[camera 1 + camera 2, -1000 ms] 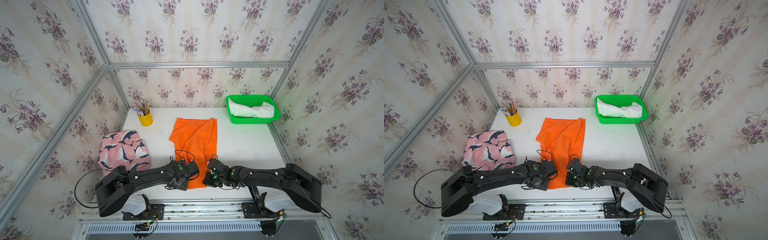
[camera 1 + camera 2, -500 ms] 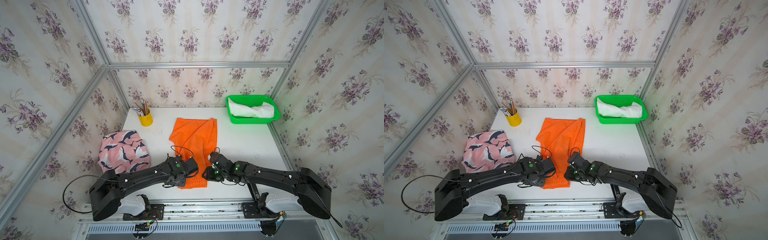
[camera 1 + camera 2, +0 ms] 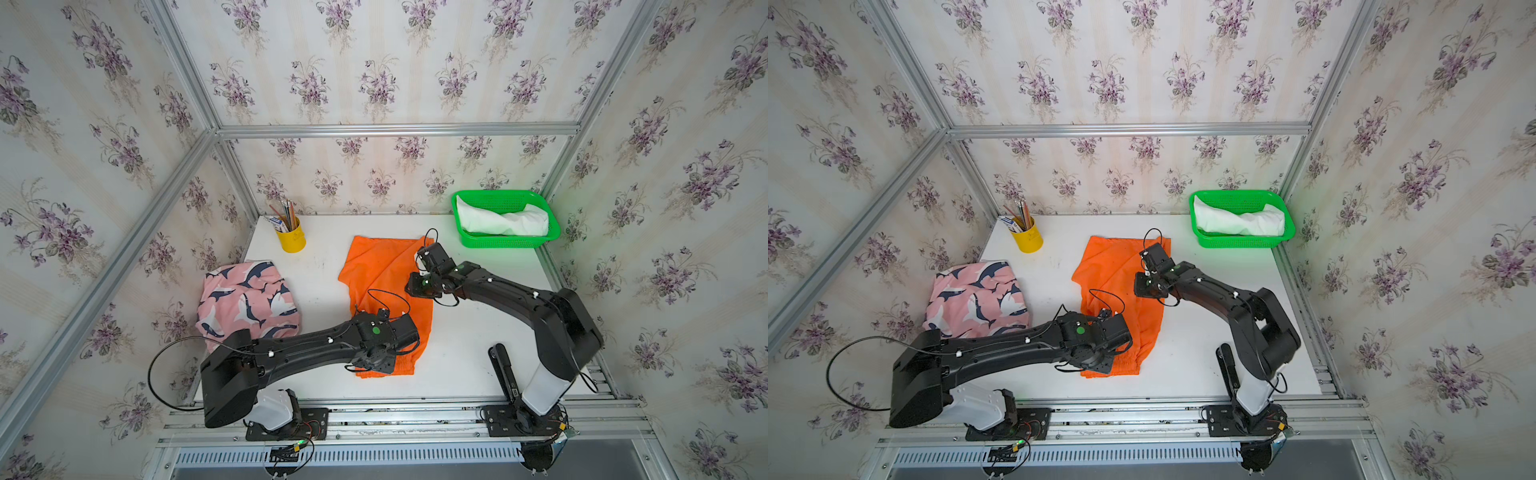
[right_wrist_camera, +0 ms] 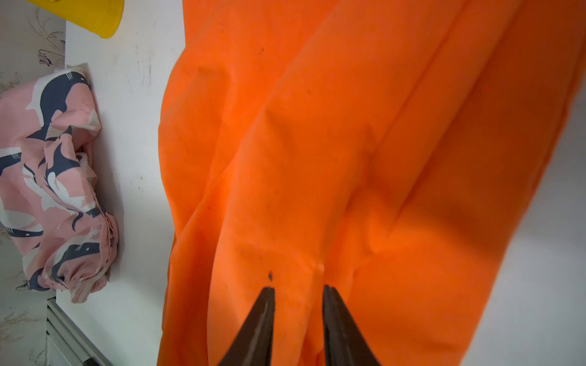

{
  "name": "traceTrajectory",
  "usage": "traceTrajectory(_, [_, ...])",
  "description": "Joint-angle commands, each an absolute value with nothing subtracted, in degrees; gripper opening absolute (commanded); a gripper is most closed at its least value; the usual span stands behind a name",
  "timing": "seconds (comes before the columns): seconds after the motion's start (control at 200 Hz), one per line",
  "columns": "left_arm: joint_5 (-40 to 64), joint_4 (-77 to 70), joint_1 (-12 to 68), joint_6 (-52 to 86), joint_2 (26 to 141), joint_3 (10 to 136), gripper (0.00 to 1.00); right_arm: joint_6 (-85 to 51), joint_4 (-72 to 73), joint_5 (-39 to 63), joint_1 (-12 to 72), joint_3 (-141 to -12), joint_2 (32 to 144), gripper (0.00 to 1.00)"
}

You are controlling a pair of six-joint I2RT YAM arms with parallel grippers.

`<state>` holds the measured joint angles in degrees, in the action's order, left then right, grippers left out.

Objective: Roll up the shorts
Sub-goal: Adjust the shorts at the center of the board.

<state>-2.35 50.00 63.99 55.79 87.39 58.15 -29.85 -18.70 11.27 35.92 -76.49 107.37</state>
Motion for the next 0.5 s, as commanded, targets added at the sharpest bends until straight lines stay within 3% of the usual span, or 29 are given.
traceTrajectory(0.0, [0.6, 45.7, 64.0, 55.2, 89.4, 57.0, 0.53, -24.7, -17.9, 14.5, 33.8, -83.2, 114.5, 0.30])
traceTrajectory(0.275, [0.8, 43.6, 63.6, 58.1, 88.9, 49.6, 0.53, -21.8, -19.7, 19.9, 31.6, -96.8, 129.9, 0.28])
traceTrajectory(0.495, [-0.7, 44.2, 58.3, 58.1, 83.3, 43.3, 0.54, -22.8, -22.8, 15.5, 24.8, -91.1, 131.2, 0.25])
